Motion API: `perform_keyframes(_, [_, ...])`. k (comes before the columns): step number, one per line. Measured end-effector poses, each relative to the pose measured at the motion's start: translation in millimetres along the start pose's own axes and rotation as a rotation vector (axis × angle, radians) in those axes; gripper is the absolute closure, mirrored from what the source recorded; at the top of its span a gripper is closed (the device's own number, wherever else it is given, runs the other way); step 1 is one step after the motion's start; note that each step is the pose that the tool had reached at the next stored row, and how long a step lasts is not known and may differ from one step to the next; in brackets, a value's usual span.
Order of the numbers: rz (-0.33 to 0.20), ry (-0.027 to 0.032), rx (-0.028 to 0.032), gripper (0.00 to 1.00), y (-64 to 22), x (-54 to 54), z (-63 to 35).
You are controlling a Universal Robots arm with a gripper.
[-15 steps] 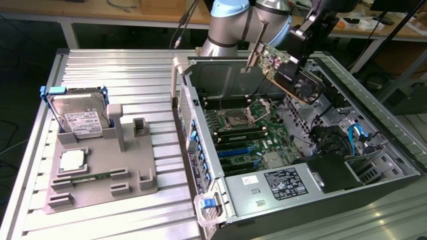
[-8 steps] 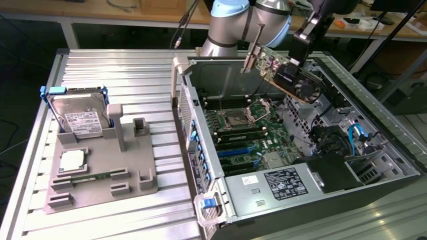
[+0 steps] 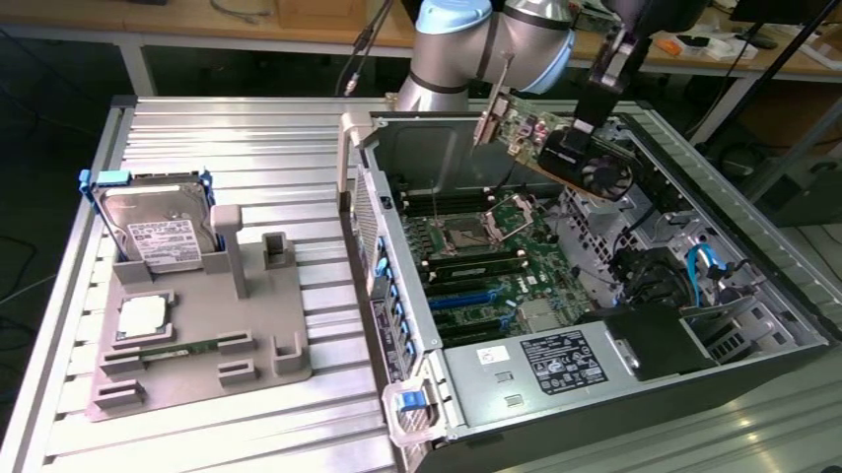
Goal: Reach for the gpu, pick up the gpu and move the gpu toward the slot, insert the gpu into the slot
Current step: 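Insert the gpu into the slot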
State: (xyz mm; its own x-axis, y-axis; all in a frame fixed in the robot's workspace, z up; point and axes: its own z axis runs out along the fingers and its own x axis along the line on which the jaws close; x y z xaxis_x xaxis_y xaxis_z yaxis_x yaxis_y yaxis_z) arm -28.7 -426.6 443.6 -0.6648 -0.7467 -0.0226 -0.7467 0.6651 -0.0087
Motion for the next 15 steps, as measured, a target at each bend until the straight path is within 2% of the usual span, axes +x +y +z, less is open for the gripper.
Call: perform_keyframes(15, [-0.284, -0.0025, -0.0064, 0.73, 0.1, 0.2, 6.2])
